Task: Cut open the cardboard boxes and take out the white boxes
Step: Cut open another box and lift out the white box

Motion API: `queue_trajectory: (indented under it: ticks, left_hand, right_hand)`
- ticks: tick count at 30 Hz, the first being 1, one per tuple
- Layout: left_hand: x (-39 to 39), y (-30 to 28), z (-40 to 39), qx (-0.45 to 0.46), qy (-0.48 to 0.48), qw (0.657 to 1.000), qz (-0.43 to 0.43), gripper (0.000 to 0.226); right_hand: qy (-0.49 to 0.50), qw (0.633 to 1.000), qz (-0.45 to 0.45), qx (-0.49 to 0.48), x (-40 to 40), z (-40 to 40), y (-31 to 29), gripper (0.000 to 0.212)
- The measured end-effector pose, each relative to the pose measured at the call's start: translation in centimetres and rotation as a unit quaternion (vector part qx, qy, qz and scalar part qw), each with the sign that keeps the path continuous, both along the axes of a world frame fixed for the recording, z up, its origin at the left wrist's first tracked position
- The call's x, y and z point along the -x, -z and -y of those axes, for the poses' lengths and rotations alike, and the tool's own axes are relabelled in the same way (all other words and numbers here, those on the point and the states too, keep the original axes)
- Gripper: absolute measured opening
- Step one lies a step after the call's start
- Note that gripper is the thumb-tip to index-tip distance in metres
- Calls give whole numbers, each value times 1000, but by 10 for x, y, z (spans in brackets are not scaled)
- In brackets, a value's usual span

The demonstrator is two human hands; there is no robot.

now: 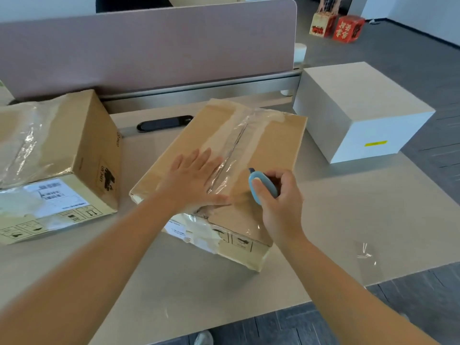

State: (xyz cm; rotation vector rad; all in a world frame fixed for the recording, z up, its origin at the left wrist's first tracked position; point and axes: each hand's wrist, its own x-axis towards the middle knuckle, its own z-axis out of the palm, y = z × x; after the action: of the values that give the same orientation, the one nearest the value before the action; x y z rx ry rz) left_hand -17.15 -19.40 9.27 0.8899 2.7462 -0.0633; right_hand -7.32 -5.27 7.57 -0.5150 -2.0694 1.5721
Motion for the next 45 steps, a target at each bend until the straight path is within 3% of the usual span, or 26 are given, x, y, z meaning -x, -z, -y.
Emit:
queue_trajectory:
  ticks: [4,11,14,19,22,26,32,39,45]
  left_hand:
    - [-11,0,-21,-21,-71,997,-19,99]
    - [-40,1,-101,-57,-214,975,0,99]
    - [-49,-4,-140,-112,-255,960,31,93]
    - [-59,-11,-179,-234,-240,936,104,80]
    - [-52,-13,-175,-275,-179,936,129,75]
    - [-23,-13,-156,-199,41,978,45,74]
    - [11,-11,-142,-63,293,954,3,72]
    - [17,2,-144,-50,326,944,-13,85]
    - [16,2,-144,-57,328,943,-6,76]
  right_hand:
    - [3,1000,-4,-12,9,-38,-8,25]
    - [101,994,-30,39,-19,-99,-29,21]
    - [104,992,-19,66,-44,-109,-26,20]
    - [116,982,33,142,-71,-121,-17,11]
    - [125,969,48,209,-70,-119,-11,12]
    - [128,946,45,293,-59,-106,-7,13]
    - [160,944,32,286,-42,-85,0,17]
    - [211,940,27,265,-31,-83,-2,18]
    - [230,944,36,232,-25,-84,-2,9]
